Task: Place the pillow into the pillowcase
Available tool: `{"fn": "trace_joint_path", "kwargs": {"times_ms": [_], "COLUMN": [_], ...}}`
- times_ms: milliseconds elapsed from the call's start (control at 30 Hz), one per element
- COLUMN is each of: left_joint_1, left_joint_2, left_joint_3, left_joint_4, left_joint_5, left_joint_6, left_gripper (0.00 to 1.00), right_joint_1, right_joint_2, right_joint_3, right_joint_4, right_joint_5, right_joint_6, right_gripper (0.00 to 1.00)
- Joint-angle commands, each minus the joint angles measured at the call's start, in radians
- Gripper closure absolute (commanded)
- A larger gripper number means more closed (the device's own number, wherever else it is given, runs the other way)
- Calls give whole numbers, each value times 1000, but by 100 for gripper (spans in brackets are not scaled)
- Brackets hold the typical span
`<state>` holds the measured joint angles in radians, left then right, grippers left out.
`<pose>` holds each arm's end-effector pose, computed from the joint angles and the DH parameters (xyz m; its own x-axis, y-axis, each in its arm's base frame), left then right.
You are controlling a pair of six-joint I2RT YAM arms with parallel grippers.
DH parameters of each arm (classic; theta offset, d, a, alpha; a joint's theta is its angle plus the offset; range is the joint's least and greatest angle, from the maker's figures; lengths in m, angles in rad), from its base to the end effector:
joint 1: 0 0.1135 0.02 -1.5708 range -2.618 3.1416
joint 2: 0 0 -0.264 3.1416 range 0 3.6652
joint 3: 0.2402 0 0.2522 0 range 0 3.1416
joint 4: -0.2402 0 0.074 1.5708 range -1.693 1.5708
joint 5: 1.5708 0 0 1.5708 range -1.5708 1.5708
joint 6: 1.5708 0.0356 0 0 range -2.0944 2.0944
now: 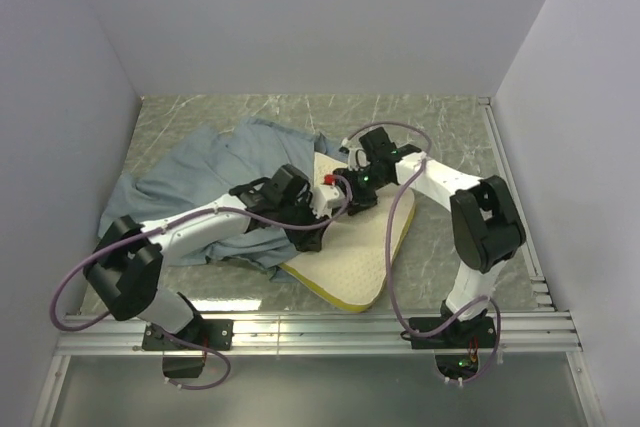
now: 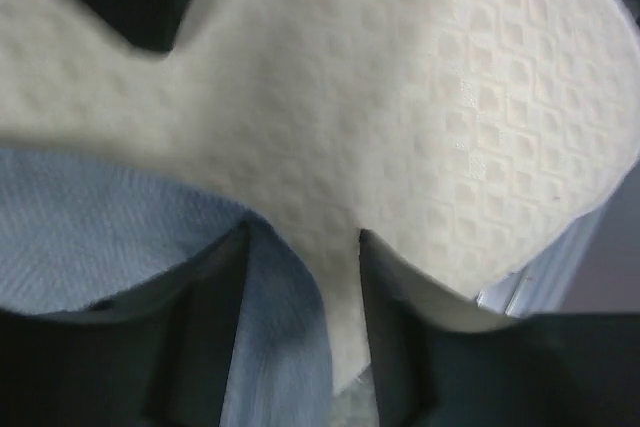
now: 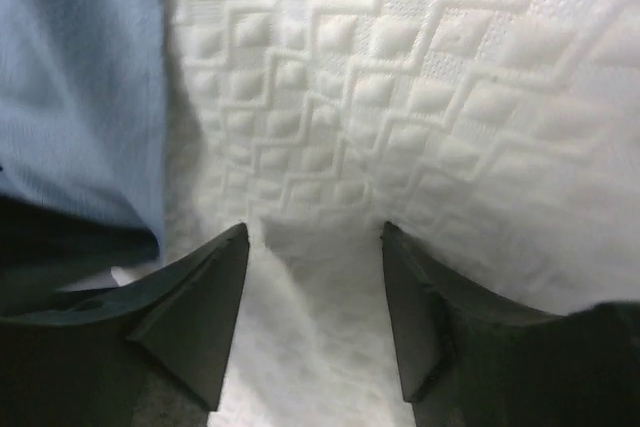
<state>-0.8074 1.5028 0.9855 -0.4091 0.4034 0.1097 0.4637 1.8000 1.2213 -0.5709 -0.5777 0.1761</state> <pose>0.2034 -0.2327 0.2226 -0.4588 0.6251 -0.6315 0.8831 0.3995 -0.2462 0.3136 0.1785 0.1921 -0.9042 -0.2881 -0.3152 -0.4225 0.7109 0.5623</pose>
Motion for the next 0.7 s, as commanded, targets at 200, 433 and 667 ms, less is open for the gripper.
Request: {"fn": "trace_joint_path", "kwargs": {"times_ms": [200,433,667], "left_joint_1": [211,235,240], "left_joint_2": [-86,275,571], "left_joint_3": [327,616,798], "left_joint_4": [41,101,116], "left_joint_5": [-122,-340,-532], "left_joint_6": [-30,-44,-22], "left_gripper": [26,26,22], "right_joint_1": [-164,-234,-283], "right_joint_2": [-252,-137,-68], "right_joint_3": [38,93,64], "right_joint_4": [2,-17,-26], "right_joint_5": [134,266,329], "right_joint_6": [-84,-110,-98], "right_gripper": [19,18,17]}}
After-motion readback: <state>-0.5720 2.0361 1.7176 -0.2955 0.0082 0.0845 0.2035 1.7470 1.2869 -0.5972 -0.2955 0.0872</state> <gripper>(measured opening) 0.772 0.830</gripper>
